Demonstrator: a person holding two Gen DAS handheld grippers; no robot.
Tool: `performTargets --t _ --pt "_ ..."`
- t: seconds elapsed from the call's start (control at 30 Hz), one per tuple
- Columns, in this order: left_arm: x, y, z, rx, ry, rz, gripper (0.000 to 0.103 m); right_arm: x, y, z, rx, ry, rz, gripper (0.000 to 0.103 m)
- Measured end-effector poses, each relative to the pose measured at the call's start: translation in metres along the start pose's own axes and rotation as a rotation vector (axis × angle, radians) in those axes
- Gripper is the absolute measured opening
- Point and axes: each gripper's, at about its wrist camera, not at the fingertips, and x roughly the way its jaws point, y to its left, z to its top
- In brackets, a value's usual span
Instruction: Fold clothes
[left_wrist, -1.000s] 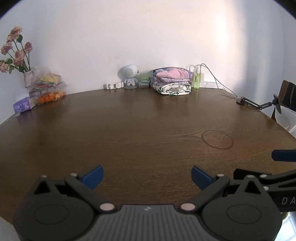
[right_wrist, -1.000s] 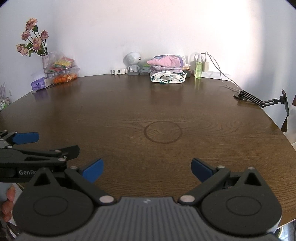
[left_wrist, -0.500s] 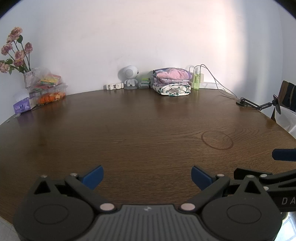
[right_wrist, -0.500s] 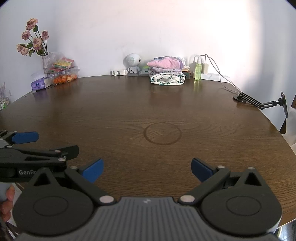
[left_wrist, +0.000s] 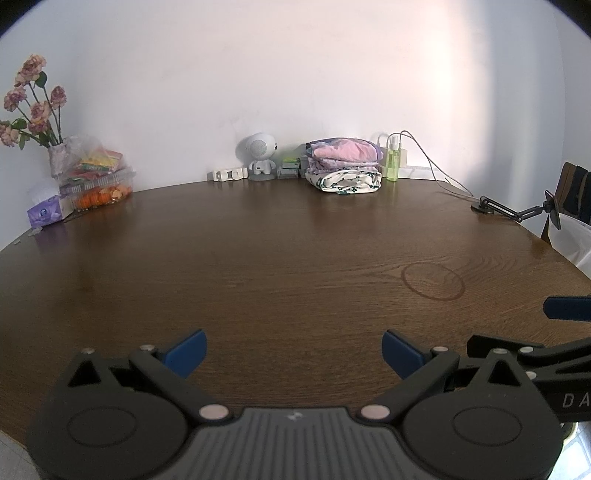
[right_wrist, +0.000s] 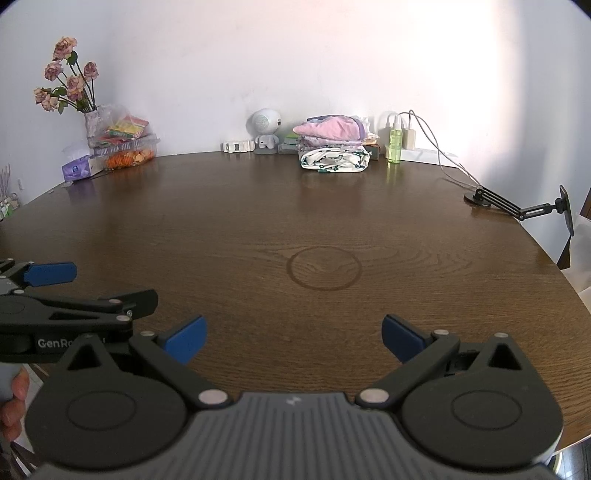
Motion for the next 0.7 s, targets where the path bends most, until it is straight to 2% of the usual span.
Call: performTargets --t 0.7 --pt "0.0005 0.0002 -0.0006 0.006 -0.002 0.003 0.101 0.0007 -0.0004 -0.0008 0.004 0.005 0.001 0.103"
